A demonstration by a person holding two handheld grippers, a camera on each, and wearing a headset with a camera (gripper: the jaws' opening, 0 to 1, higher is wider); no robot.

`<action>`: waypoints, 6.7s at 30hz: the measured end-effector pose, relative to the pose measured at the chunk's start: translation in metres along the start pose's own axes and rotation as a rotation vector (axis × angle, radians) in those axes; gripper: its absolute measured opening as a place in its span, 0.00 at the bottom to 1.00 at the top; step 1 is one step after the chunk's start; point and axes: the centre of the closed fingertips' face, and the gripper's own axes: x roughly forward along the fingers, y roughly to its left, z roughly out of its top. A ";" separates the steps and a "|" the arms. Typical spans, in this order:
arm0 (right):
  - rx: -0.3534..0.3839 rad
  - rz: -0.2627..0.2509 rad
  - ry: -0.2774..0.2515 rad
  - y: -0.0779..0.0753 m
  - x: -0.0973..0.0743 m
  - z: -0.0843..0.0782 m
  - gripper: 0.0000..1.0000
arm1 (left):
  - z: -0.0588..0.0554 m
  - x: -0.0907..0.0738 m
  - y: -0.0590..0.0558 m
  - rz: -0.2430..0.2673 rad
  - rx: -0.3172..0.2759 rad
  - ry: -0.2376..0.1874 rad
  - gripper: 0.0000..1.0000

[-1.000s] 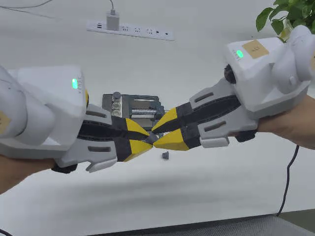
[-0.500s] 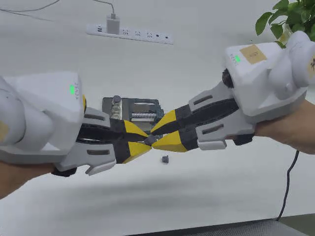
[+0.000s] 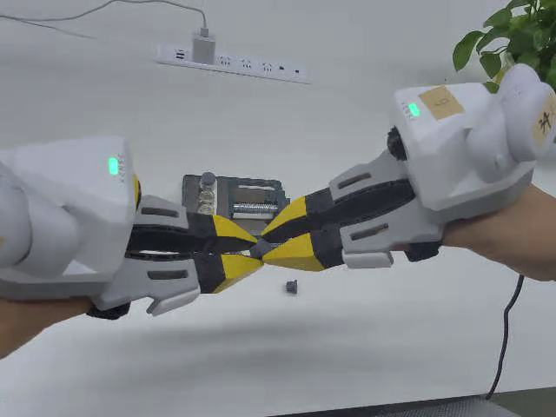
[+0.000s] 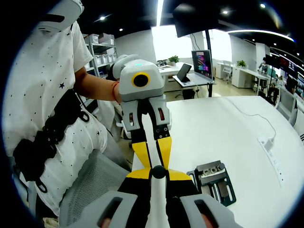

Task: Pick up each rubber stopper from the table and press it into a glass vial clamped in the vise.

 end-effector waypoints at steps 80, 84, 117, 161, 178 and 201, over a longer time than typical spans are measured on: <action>-0.053 -0.176 0.445 -0.140 0.087 -0.041 0.07 | -0.087 -0.052 0.064 0.286 -0.131 -0.054 0.94; -0.057 -0.173 0.463 -0.140 0.091 -0.047 0.07 | -0.089 -0.051 0.065 0.282 -0.134 -0.055 0.94; -0.145 -0.159 0.539 -0.139 0.100 -0.054 0.06 | -0.089 -0.050 0.066 0.274 -0.147 -0.073 0.92; -0.138 -0.176 0.487 -0.145 0.094 -0.045 0.09 | -0.090 -0.050 0.066 0.267 -0.149 -0.066 0.89; -0.112 -0.157 0.471 -0.145 0.092 -0.050 0.01 | -0.090 -0.048 0.063 0.259 -0.150 -0.066 0.89; -0.119 -0.130 0.494 -0.139 0.098 -0.053 0.00 | -0.088 -0.049 0.065 0.261 -0.158 -0.073 0.87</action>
